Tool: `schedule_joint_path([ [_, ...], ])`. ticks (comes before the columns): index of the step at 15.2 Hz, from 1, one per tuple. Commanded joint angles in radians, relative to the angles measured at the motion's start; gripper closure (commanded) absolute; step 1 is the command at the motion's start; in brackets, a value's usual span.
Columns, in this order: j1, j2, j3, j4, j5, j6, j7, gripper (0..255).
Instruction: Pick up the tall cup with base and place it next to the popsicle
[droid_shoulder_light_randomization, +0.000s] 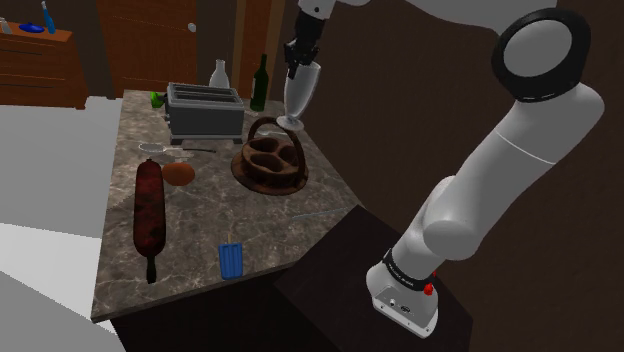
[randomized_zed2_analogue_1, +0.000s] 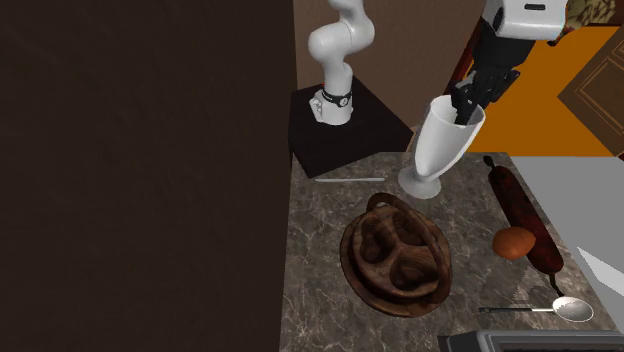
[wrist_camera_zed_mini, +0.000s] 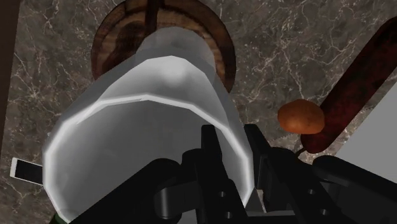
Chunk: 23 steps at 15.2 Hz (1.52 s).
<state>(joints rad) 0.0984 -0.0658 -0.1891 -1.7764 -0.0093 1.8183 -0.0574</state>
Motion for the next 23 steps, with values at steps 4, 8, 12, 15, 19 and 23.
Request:
schedule_joint_path([
  [4,0.056,0.013,0.065,0.020,-0.008,-0.007,0.124,255],
  [8,0.100,0.040,0.113,0.053,-0.013,-0.014,0.216,255],
  [12,0.144,0.083,0.158,0.105,-0.020,-0.026,0.307,255],
  [15,0.178,0.126,0.190,0.159,-0.027,-0.040,0.373,255],
  [19,0.236,0.216,0.237,0.277,-0.045,-0.072,0.478,255],
  [23,0.236,0.208,0.235,0.212,-0.045,-0.015,0.480,255],
])
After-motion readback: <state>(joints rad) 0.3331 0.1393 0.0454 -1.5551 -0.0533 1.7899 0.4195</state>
